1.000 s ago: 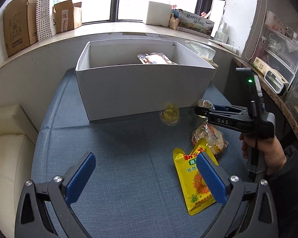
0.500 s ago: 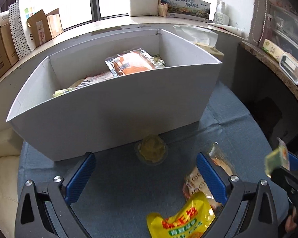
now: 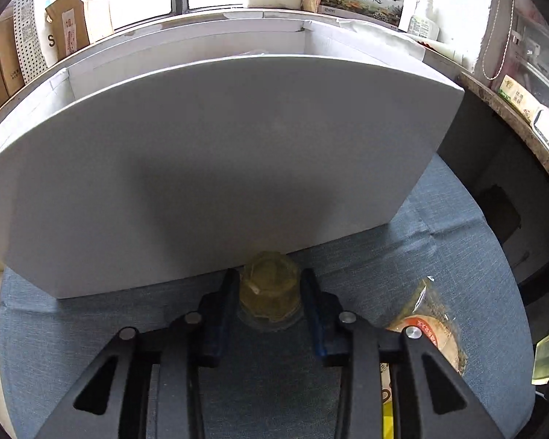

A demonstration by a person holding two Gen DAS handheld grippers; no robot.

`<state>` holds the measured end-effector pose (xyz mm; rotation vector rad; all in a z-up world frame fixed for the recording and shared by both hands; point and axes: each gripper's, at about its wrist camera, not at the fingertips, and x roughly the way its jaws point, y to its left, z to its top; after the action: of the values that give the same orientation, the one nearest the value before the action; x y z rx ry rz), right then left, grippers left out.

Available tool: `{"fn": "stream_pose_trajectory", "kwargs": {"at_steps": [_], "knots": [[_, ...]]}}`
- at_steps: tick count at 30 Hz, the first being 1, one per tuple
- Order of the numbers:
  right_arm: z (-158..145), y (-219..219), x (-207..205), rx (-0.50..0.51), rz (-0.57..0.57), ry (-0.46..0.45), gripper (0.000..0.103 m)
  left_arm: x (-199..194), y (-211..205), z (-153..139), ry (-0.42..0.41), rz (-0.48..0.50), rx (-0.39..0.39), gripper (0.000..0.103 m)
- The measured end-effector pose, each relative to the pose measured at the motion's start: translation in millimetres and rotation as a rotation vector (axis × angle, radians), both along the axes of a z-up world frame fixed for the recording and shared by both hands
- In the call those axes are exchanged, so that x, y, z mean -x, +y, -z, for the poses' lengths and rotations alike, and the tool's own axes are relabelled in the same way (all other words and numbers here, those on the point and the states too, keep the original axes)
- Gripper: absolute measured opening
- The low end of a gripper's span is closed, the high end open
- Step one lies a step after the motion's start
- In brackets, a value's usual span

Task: Organize snacks
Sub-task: 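Grasp the small yellow jelly cup with the left gripper while the right lifts its cup, then lower both jelly cups into the box and open both grippers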

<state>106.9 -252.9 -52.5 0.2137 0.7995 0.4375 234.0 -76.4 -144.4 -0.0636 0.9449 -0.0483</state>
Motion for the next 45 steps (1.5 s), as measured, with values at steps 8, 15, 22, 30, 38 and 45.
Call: {"fn": "stream_pose_trajectory", "kwargs": {"at_steps": [8,15,22,30,38,45], "knots": [[-2,11,2,0.004,-0.02,-0.004,0.05,47,24,-34,-0.07,0.01,0.078,0.037],[-9,34,2,0.006,-0.083,-0.011,0.05,93,43,-80,-0.157,0.006,0.1,0.037],[-25,61,-6,0.002,-0.146,-0.035,0.05,116,78,-127,-0.237,-0.029,0.093,0.037],[-70,88,-44,-0.021,-0.2,-0.1,0.05,98,97,-180,-0.309,-0.05,0.039,0.038],[-103,114,-115,0.027,-0.181,-0.148,0.05,25,112,-192,-0.295,-0.075,-0.026,0.038],[-86,139,-177,0.142,-0.169,-0.078,0.05,-34,124,-156,-0.216,-0.102,-0.069,0.038]]}}
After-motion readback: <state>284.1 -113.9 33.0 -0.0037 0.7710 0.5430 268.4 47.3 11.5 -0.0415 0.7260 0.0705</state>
